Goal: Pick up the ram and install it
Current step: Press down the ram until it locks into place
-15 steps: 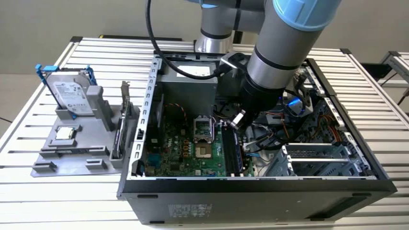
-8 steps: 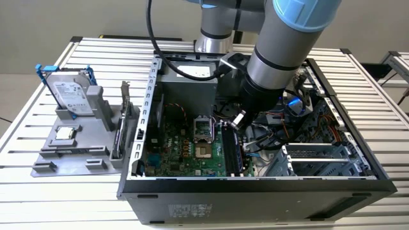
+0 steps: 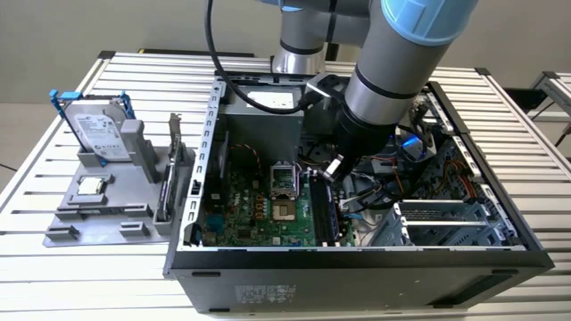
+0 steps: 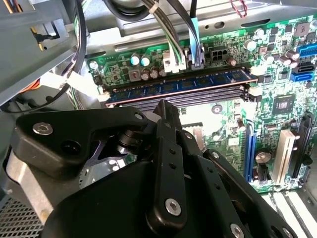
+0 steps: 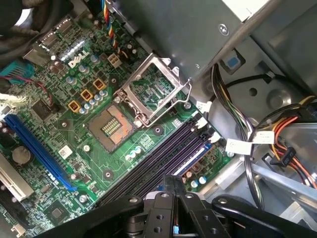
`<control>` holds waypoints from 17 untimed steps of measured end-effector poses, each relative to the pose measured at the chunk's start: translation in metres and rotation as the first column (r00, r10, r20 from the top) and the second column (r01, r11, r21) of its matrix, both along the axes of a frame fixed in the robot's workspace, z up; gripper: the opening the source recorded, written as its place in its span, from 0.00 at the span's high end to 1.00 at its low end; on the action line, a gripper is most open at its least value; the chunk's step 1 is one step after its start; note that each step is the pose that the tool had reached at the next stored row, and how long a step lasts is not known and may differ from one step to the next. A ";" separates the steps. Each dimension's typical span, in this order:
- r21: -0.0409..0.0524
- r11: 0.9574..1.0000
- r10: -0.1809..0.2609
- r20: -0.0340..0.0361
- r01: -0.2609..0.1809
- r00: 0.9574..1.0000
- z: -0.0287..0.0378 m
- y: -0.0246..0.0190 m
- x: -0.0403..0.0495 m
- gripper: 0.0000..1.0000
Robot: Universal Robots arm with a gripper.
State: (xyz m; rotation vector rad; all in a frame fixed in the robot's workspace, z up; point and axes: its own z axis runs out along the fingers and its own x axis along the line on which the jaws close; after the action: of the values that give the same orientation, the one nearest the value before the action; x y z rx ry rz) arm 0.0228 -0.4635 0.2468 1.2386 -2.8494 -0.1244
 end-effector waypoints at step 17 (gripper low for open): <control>0.012 0.999 0.049 0.000 -0.049 0.999 -0.0011 0.0000 0.0000 1.00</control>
State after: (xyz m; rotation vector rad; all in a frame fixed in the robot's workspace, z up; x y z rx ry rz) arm 0.0228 -0.4635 0.2458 1.3088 -2.8200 -0.1396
